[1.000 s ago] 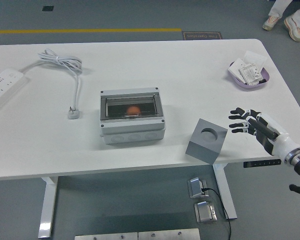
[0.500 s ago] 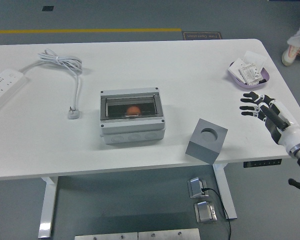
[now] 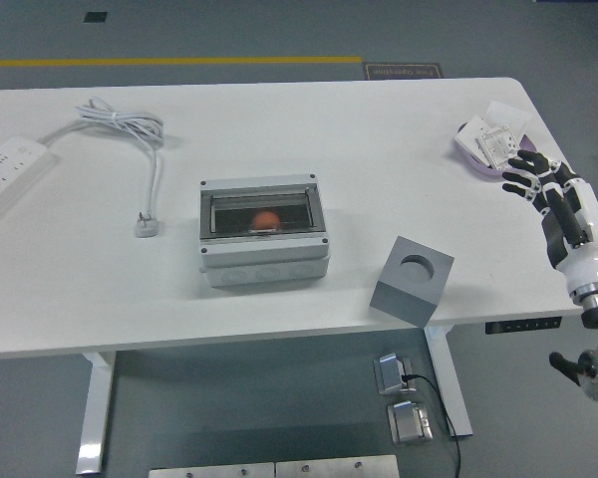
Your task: Fetch the battery,place it into the box,close the lid of the box
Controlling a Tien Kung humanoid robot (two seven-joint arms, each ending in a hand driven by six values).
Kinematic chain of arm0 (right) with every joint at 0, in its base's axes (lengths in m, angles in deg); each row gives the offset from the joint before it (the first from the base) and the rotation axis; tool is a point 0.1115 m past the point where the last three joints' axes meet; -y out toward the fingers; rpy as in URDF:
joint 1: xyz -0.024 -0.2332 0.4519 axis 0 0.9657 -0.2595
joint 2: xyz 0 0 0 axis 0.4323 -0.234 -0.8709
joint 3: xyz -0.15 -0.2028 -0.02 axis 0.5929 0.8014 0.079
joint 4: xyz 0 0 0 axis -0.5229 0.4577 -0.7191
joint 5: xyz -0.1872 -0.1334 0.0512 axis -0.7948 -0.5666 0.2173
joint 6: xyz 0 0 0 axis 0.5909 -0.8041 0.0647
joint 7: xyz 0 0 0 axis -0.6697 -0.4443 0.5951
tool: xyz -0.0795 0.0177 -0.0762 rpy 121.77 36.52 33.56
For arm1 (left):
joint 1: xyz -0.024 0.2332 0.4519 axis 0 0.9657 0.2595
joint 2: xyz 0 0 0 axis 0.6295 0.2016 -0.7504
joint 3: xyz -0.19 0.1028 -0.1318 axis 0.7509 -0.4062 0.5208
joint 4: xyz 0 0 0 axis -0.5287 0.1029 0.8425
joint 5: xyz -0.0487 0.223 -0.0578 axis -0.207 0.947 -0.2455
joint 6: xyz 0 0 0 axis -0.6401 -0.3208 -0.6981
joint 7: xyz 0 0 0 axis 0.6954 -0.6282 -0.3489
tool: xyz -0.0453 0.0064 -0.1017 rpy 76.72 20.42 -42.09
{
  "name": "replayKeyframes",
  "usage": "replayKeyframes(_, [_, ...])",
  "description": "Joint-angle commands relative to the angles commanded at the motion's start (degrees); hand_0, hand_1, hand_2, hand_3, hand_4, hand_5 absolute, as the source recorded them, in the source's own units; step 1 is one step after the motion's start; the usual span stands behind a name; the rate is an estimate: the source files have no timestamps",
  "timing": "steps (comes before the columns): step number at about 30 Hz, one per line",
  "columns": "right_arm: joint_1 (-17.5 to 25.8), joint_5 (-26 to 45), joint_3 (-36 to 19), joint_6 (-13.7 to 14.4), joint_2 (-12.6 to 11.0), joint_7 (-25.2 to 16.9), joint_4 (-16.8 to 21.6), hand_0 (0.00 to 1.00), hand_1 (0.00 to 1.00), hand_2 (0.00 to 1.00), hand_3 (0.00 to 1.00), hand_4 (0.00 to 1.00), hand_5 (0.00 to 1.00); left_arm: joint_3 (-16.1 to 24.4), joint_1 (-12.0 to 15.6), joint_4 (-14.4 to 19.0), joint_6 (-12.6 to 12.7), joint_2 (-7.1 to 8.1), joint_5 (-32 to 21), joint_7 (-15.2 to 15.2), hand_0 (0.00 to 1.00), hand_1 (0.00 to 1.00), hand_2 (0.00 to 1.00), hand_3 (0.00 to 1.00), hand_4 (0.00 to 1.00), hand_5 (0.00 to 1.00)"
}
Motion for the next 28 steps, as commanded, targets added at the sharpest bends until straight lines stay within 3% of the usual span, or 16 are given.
replayKeyframes(2, [-0.10,-0.15,0.03,-0.10,0.11,-0.33,-0.09,0.738,0.679,0.720,0.689,0.791,0.668,-0.09,-0.01,0.00,0.00,0.03,-0.11,-0.04,0.728,0.745,0.726,0.740,0.639,0.434])
replayKeyframes(3, [-0.14,-0.18,0.02,-0.11,0.12,-0.49,-0.15,0.788,0.691,0.722,0.695,0.789,0.661,-0.11,-0.02,0.00,0.00,0.05,-0.12,-0.05,0.728,0.745,0.726,0.740,0.640,0.434])
replayKeyframes(8, [-0.20,0.71,-0.14,0.01,0.17,-1.73,-0.52,0.788,0.691,0.722,0.695,0.789,0.661,-0.25,0.00,-0.01,0.00,0.13,-0.34,-0.14,0.728,0.745,0.726,0.740,0.640,0.434])
replayKeyframes(9, [-0.20,0.95,-0.13,0.07,0.22,-2.01,-0.57,0.849,0.727,0.754,0.751,0.842,0.722,-0.27,0.01,-0.01,0.00,0.13,-0.37,-0.15,0.728,0.745,0.726,0.740,0.640,0.433])
replayKeyframes(14, [-0.24,1.74,0.09,0.47,0.47,-2.91,-0.82,0.849,0.727,0.754,0.751,0.842,0.722,-0.37,0.02,-0.02,-0.01,0.14,-0.53,-0.21,0.728,0.745,0.726,0.740,0.640,0.433])
replayKeyframes(15, [-0.25,1.82,0.13,0.51,0.48,-2.97,-0.84,0.865,0.734,0.757,0.761,0.946,0.798,-0.37,0.02,-0.02,-0.02,0.15,-0.55,-0.22,0.728,0.745,0.726,0.740,0.640,0.433])
replayKeyframes(28, [-0.82,2.11,0.14,0.33,0.00,-2.60,-0.91,0.867,0.741,0.761,0.768,0.969,0.824,-0.04,-0.08,-0.15,0.02,0.74,-0.78,-0.27,0.728,0.745,0.726,0.740,0.641,0.432])
